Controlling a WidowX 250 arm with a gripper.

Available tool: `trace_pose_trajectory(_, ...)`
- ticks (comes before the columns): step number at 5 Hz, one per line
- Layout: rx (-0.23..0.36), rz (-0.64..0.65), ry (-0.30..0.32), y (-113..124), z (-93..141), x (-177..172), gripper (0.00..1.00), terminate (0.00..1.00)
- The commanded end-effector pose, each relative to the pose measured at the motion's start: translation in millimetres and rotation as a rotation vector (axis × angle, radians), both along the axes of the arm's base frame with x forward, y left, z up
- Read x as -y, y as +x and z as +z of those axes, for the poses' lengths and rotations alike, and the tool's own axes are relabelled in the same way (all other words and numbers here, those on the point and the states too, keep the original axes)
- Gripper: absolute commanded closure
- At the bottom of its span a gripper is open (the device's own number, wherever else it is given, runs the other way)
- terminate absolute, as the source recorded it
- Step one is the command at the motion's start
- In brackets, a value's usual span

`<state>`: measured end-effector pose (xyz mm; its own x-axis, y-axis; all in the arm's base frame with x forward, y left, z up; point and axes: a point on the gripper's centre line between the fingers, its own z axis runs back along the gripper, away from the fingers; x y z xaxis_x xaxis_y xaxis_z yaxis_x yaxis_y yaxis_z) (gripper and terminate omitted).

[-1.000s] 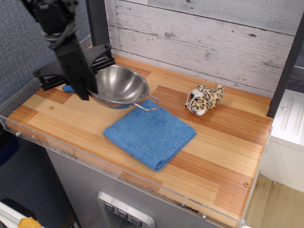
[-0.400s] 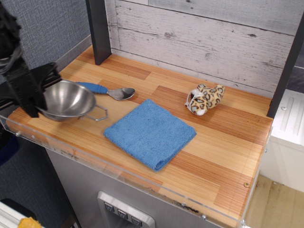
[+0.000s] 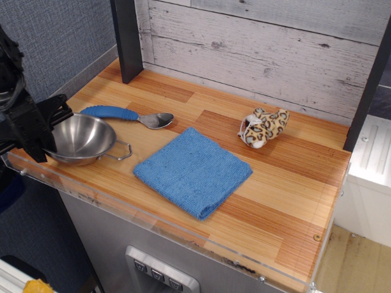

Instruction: Place the silver bowl in the table's lower left corner.

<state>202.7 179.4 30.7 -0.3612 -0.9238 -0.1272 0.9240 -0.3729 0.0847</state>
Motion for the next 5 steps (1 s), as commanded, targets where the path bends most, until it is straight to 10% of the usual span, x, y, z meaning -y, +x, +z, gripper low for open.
trace_pose_trajectory(1,-0.038,0.044,-0.022,7.0,-13.5,-4.8,1.0,0.0)
trace_pose_trajectory(2,-0.067,0.1,-0.035,3.3,-14.7,-5.1,0.0,0.0)
trace_pose_trajectory(5,-0.08,0.102,-0.027,7.2,-12.4,1.2,0.0,0.0)
